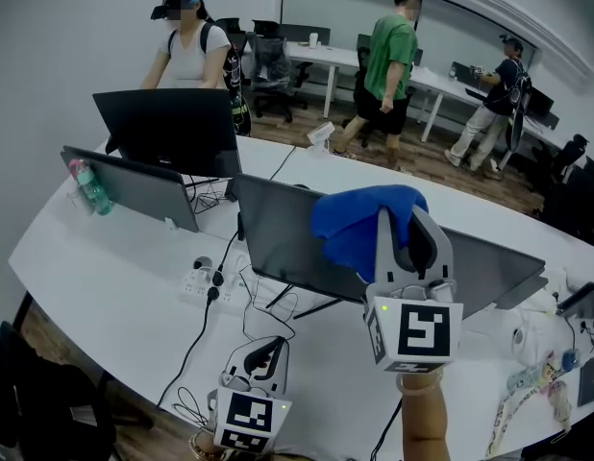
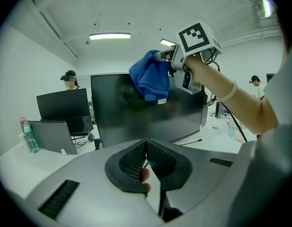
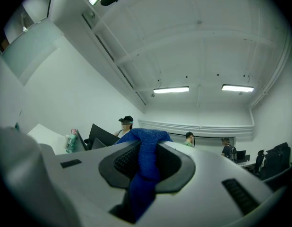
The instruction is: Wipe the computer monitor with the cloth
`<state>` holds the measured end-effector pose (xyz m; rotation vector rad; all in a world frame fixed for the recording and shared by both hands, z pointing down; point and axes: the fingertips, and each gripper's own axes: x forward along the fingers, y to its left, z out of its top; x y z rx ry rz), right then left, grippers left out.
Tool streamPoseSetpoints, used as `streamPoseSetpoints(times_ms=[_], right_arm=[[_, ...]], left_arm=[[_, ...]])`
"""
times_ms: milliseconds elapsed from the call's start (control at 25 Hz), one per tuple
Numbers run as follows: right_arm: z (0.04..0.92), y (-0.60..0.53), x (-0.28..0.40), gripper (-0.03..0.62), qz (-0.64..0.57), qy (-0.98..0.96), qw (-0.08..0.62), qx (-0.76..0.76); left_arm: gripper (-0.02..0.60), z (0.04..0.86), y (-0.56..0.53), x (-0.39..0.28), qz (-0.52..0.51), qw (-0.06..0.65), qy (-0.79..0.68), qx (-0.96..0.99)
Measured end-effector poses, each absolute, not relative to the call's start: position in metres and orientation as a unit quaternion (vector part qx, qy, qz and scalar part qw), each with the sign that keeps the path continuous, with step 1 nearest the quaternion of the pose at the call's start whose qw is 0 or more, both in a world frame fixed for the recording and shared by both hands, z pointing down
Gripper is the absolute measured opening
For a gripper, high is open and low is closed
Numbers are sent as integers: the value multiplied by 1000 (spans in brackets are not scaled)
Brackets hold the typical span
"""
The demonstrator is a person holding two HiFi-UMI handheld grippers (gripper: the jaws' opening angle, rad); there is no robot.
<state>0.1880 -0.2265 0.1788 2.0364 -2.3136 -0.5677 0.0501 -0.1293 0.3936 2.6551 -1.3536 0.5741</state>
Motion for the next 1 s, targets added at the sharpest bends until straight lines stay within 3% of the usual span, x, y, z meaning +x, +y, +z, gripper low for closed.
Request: streamPoseSetpoints(times_ms=[520,1000], right_arm=[[180,-215,219,72,-176,-746,-9,642],[175,-212,226,72,-168,-730,-30,662]], left_arm=[[9,396,-107,80,196,51,-461,864],[9,384,-105,69,207,31,-446,870]])
